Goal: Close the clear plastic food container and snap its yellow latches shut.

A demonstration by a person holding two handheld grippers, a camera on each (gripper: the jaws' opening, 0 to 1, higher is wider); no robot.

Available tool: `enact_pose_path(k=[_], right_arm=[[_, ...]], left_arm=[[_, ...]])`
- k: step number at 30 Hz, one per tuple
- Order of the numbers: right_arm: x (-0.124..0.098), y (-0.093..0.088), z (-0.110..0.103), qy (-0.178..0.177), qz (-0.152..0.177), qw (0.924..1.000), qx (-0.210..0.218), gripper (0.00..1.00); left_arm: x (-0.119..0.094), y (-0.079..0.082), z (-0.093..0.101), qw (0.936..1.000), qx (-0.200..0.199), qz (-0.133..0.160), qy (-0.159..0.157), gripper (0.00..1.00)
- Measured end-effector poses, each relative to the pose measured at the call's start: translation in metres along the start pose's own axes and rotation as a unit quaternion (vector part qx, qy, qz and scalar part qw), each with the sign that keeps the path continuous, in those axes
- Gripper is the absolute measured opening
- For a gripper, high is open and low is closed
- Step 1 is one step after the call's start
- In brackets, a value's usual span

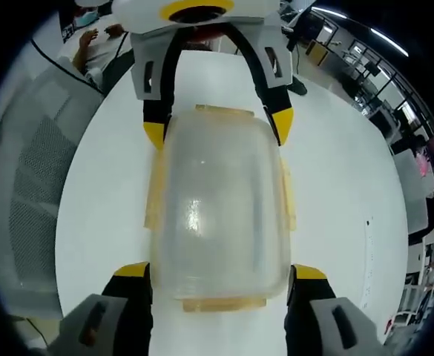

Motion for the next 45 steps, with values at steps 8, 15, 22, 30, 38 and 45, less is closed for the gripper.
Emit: enact_pose_path(k=[8, 15, 22, 30, 38, 45], right_arm=[[0.003, 0.010, -0.002, 0.000, -0.002, 1.0000, -0.002, 0.73], [0.006, 0.019, -0.001, 0.001, -0.007, 1.0000, -0.004, 0.73], [0.010, 0.029, 0.000, 0.001, -0.005, 1.0000, -0.004, 0.73], [0.012, 0.038, 0.002, 0.002, -0.005, 1.0000, -0.007, 0.73], [0.014, 0.041, 0.006, -0.001, -0.002, 1.0000, 0.001, 0.73], [0.017, 0.044, 0.015, -0.003, -0.002, 1.0000, -0.001, 0.73]], left_arm=[[-0.005, -0.010, 0.003, 1.0000, -0.004, 0.005, 0.001, 0.74], [-0.008, -0.018, 0.001, 1.0000, -0.006, 0.007, 0.002, 0.74], [-0.011, -0.029, 0.000, 0.9999, -0.007, 0.007, 0.003, 0.74], [-0.014, -0.037, -0.002, 0.9999, -0.011, 0.010, 0.004, 0.74], [-0.014, -0.041, -0.008, 0.9999, -0.005, 0.009, 0.002, 0.74], [-0.013, -0.044, -0.016, 1.0000, -0.005, 0.007, 0.002, 0.74]])
Point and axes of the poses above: the point that each gripper's makers call its tool centre point, and the gripper's own axes: x roughly forward along the fingers, z roughly to its right, y roughly out of its top, the point moved 8 cm from there along -x, roughly backward along the fingers, and after that the axes turned 1 degree about x, right-handed, at the moved point
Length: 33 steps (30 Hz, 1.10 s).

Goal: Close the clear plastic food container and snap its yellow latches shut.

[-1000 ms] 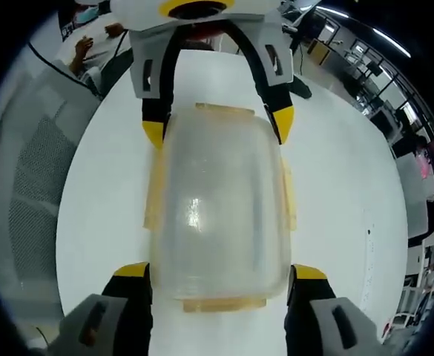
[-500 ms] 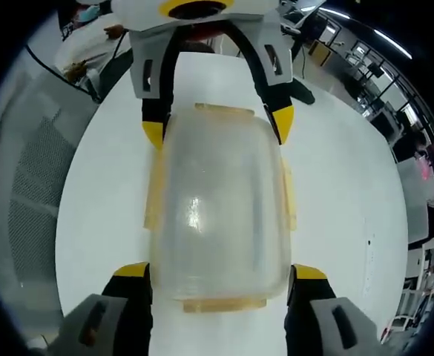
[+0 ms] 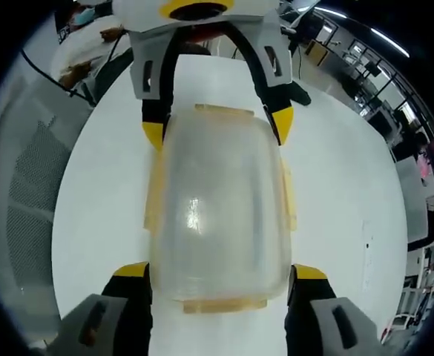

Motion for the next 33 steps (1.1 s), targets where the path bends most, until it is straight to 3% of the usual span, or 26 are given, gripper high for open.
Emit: enact_pose_path(k=[33], right_arm=[[0.007, 0.001, 0.036, -0.008, 0.004, 1.0000, 0.002, 0.74]], left_arm=[[0.008, -0.003, -0.037, 1.0000, 0.006, -0.003, -0.002, 0.74]])
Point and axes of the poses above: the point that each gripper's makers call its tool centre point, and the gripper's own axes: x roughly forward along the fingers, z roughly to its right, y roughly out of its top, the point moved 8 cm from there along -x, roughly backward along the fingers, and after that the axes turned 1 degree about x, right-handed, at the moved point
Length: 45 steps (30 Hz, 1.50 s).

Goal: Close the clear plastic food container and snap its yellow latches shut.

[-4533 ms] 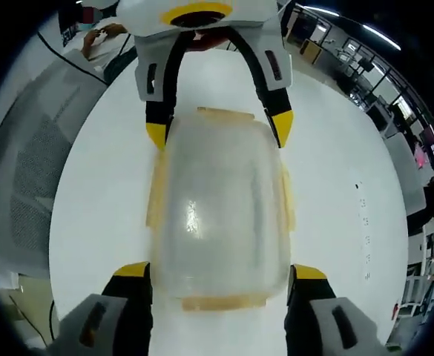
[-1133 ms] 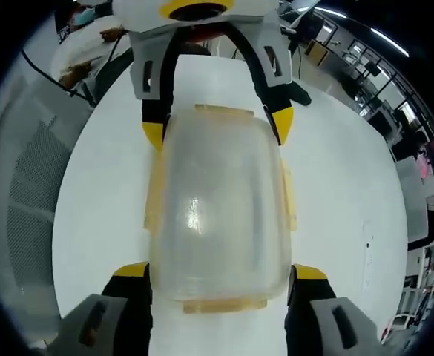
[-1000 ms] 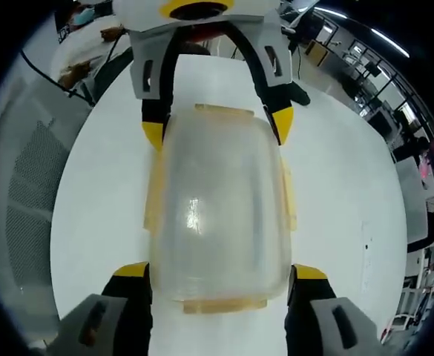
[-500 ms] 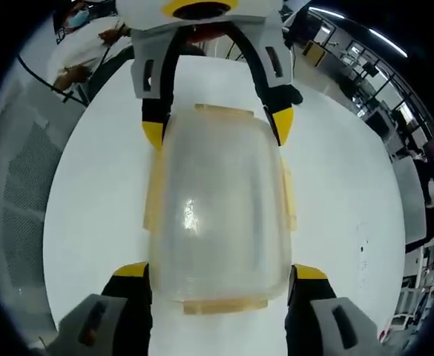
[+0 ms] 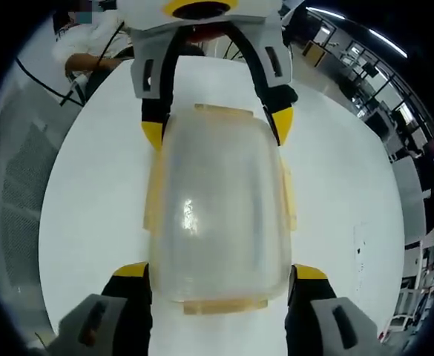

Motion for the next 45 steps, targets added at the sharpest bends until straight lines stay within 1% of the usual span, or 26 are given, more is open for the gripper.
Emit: enact_pose_path(k=[7, 14, 18, 24, 27, 29, 30, 31, 34, 35, 36, 39, 45], right_arm=[[0.001, 0.000, 0.004, -0.001, 0.001, 1.0000, 0.001, 0.74], [0.000, 0.000, 0.005, -0.005, 0.002, 1.0000, -0.004, 0.74], [0.001, -0.001, 0.005, -0.013, 0.014, 0.9998, 0.006, 0.74], [0.000, 0.000, 0.005, -0.017, 0.018, 0.9997, 0.004, 0.74], [-0.002, -0.001, 0.006, -0.022, 0.022, 0.9995, 0.007, 0.76], [-0.005, -0.001, 0.008, -0.027, 0.030, 0.9991, 0.010, 0.79], [-0.006, -0.002, 0.008, -0.029, 0.031, 0.9991, 0.012, 0.79], [-0.007, -0.003, 0.008, -0.028, 0.031, 0.9990, 0.014, 0.78], [-0.010, -0.006, 0.007, -0.034, 0.035, 0.9986, 0.018, 0.78], [-0.011, -0.006, 0.006, -0.037, 0.042, 0.9981, 0.026, 0.78], [-0.012, -0.006, 0.006, -0.040, 0.046, 0.9977, 0.028, 0.79], [-0.014, -0.007, 0.002, -0.046, 0.056, 0.9965, 0.042, 0.79], [-0.016, -0.011, -0.003, -0.053, 0.062, 0.9951, 0.055, 0.78]], left_arm=[[0.001, -0.001, -0.004, 1.0000, -0.001, -0.001, 0.001, 0.74], [0.001, 0.000, -0.004, 1.0000, -0.005, 0.000, 0.002, 0.74], [0.001, 0.000, -0.005, 1.0000, -0.003, 0.000, 0.004, 0.75], [0.001, 0.001, -0.005, 1.0000, -0.006, 0.003, 0.007, 0.75], [0.001, 0.000, -0.004, 1.0000, -0.003, 0.002, 0.006, 0.78], [0.000, -0.001, -0.005, 0.9999, 0.001, -0.002, 0.011, 0.80], [-0.001, -0.001, -0.006, 0.9999, -0.004, 0.005, 0.012, 0.81], [-0.002, -0.001, -0.006, 0.9999, -0.009, 0.007, 0.012, 0.82], [-0.006, -0.001, -0.006, 0.9998, -0.010, 0.010, 0.016, 0.81], [-0.006, -0.002, -0.006, 0.9997, -0.012, 0.011, 0.018, 0.80], [-0.008, -0.002, -0.006, 0.9994, -0.017, 0.016, 0.025, 0.81], [-0.011, -0.005, -0.004, 0.9986, -0.031, 0.026, 0.033, 0.81], [-0.018, -0.008, 0.001, 0.9978, -0.033, 0.029, 0.049, 0.79]])
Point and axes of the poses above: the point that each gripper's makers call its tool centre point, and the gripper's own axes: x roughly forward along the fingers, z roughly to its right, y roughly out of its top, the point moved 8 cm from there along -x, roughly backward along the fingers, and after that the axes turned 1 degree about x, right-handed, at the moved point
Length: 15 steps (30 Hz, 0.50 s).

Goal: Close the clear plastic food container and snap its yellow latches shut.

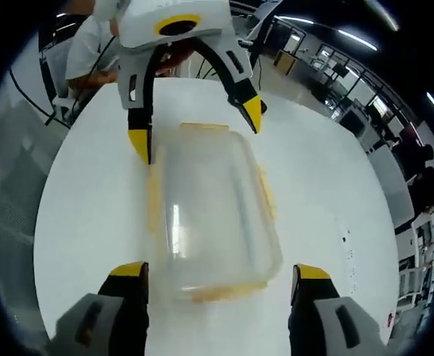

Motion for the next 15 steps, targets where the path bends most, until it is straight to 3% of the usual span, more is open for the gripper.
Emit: enact_pose_path(k=[15], right_arm=[[-0.011, -0.004, -0.010, -0.040, 0.035, 0.9965, 0.064, 0.76]], left_arm=[[-0.015, -0.004, 0.014, 0.9988, -0.034, 0.018, 0.030, 0.79]])
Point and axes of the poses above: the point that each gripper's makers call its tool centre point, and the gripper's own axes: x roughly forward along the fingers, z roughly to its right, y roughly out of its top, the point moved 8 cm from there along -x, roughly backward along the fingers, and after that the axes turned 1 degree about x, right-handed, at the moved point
